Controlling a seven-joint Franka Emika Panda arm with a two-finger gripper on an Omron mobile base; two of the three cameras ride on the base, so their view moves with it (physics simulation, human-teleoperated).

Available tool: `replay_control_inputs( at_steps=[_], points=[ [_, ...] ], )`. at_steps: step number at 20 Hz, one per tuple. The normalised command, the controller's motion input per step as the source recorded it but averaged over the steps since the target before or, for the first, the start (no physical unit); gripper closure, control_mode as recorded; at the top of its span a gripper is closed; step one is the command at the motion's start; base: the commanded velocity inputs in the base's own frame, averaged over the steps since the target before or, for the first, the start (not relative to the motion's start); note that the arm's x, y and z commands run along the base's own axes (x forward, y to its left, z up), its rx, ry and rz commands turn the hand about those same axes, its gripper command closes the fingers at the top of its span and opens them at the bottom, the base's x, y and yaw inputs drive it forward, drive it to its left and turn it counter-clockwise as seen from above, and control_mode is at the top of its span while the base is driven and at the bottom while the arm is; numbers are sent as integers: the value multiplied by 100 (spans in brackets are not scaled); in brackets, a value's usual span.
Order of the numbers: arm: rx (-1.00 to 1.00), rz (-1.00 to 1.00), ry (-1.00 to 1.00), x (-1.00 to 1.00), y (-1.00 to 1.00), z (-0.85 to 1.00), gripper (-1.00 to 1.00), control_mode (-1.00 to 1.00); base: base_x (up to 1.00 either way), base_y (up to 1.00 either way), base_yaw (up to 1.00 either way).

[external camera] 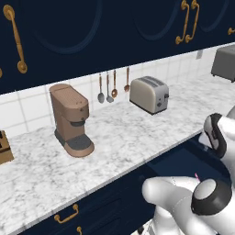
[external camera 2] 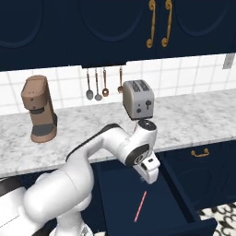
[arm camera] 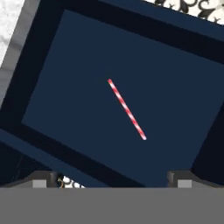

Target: Take a straw from the drawer in front and place it inside the glass cup on the dining counter.

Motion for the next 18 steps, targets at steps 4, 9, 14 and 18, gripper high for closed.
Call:
replay_control_inputs(
  at_steps=[4, 9, 14, 18],
  points=[
    [-13, 34, 37, 40, 3, -24, -100, -100, 0, 0, 0],
    [-8, 34, 21, 14, -21, -42, -100, -100, 0, 0, 0],
    [0, 28, -20, -2, -19, -71, -100, -100, 0, 0, 0],
    [0, 23, -15, -2, -3, -39, -100, -100, 0, 0, 0]
  ],
)
